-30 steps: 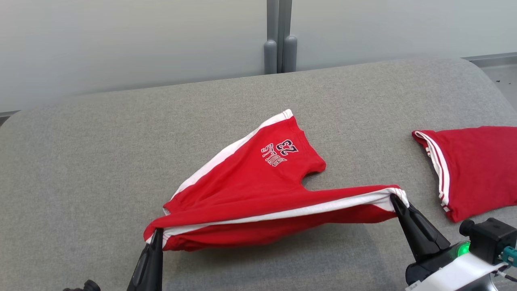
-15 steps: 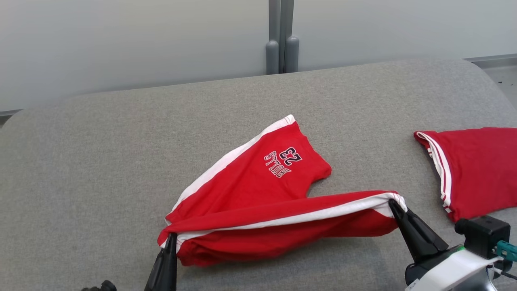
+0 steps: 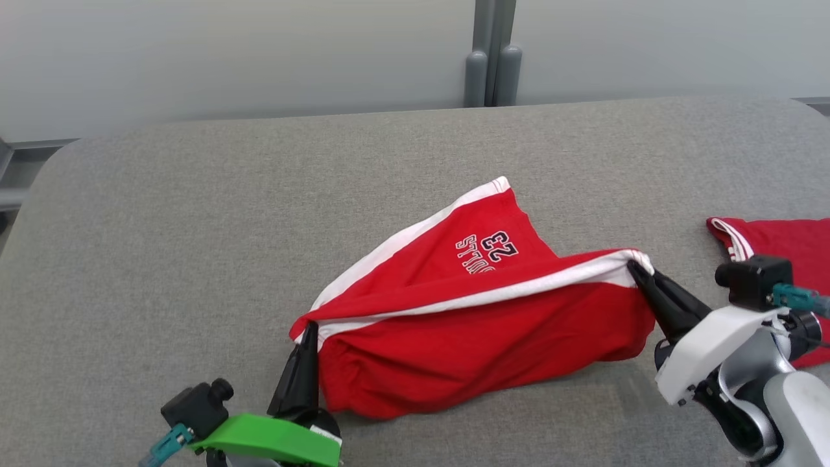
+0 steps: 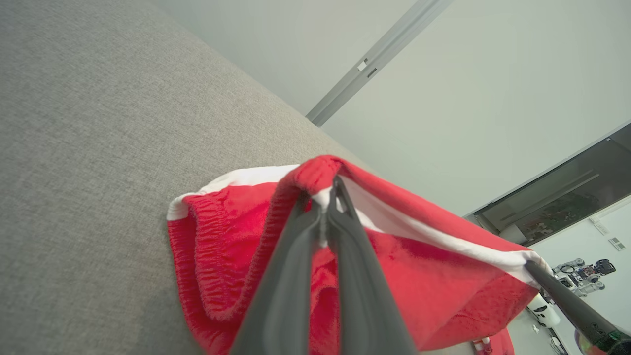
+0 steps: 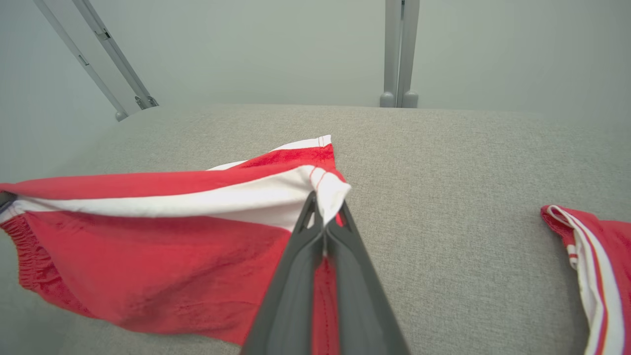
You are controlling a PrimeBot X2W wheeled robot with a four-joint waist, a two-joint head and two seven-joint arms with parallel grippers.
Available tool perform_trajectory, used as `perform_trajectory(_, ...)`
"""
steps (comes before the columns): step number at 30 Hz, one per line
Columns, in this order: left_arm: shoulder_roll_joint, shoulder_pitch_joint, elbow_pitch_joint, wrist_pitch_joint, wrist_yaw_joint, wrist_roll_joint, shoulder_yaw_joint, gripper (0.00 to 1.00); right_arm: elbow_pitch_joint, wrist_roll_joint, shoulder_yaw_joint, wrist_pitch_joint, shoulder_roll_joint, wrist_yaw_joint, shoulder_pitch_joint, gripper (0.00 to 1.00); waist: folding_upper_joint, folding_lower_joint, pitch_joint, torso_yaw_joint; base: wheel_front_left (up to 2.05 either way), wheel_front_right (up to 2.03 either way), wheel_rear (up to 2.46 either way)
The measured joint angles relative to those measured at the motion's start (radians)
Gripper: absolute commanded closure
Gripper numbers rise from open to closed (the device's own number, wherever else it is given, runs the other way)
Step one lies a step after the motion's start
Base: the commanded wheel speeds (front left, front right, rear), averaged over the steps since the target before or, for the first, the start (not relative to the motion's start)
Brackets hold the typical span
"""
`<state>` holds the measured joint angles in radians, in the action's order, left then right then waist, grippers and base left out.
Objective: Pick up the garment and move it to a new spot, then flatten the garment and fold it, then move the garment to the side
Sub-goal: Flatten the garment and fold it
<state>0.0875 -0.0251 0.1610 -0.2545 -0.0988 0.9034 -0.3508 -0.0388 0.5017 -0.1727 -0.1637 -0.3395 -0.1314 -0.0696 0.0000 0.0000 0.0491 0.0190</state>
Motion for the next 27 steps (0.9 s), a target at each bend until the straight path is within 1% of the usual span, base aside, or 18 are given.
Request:
perform_trajectory(6,-0.022,0.134,0.110,0.008,0.044,-0.011,-0.023,1.00,0.124,0.039,-0.048,-0.051,-0.044,0.000,-0.177,1.00,0.0000,0.0000,0.027,0.041,0.00,0.00,0.00)
perform_trajectory(10,-0.031,0.205,0.196,0.012,0.078,-0.011,-0.033,1.00,0.238,0.083,-0.091,-0.064,-0.052,0.000,-0.300,1.00,0.0000,0.0000,0.048,0.069,0.00,0.00,0.00)
perform_trajectory(13,-0.034,0.249,0.253,0.017,0.095,-0.008,-0.044,1.00,0.328,0.115,-0.139,-0.070,-0.056,0.000,-0.391,1.00,0.0000,0.0001,0.066,0.090,0.00,0.00,0.00)
perform_trajectory(18,-0.036,0.311,0.310,0.017,0.116,-0.002,-0.067,1.00,0.471,0.174,-0.241,-0.077,-0.060,0.000,-0.522,1.00,0.0000,0.0001,0.094,0.125,0.00,0.00,0.00)
perform_trajectory(26,-0.037,0.381,0.347,0.034,0.127,0.022,-0.127,1.00,0.674,0.270,-0.381,-0.069,-0.067,0.000,-0.676,1.00,0.0000,0.0001,0.132,0.172,0.00,0.00,0.00)
perform_trajectory(27,-0.037,0.393,0.349,0.035,0.128,0.028,-0.143,1.00,0.713,0.288,-0.413,-0.063,-0.069,0.000,-0.703,1.00,0.0000,0.0001,0.141,0.179,0.00,0.00,0.00)
